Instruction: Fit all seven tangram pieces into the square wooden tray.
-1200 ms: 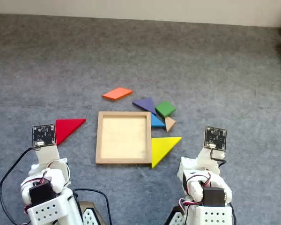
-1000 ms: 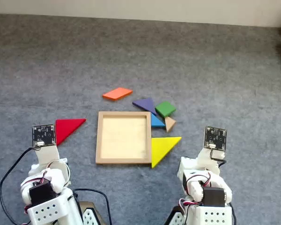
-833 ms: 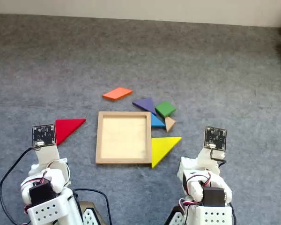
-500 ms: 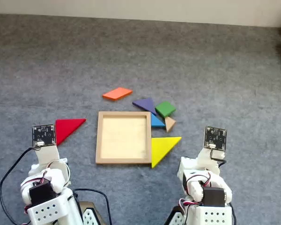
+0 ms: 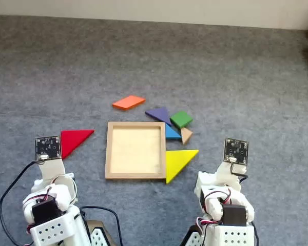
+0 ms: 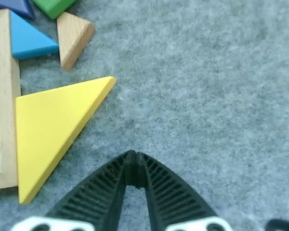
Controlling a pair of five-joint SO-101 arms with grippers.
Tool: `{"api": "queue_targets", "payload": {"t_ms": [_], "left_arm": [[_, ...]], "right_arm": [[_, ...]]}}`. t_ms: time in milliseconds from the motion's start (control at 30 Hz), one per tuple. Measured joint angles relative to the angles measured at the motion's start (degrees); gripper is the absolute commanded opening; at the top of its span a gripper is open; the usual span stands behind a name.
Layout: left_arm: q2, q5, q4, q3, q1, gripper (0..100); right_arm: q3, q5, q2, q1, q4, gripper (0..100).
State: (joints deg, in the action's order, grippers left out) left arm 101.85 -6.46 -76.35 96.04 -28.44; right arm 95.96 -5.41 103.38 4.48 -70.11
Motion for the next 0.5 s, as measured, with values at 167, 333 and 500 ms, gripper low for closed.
{"api": "queue_targets", "payload": {"t_ms": [167,333,500], "left_arm": [[0.0,0.0,0.0,0.0,0.0,1],[0.0,0.0,0.0,0.0,0.3,1],[0.0,0.0,0.0,0.0,6.1,1]], "right_arm": [[0.0,0.0,0.0,0.0,0.0,0.6],[0.0,0.0,0.0,0.0,0.0,0.6],[0.0,0.0,0.0,0.0,0.0,0.6]]}}
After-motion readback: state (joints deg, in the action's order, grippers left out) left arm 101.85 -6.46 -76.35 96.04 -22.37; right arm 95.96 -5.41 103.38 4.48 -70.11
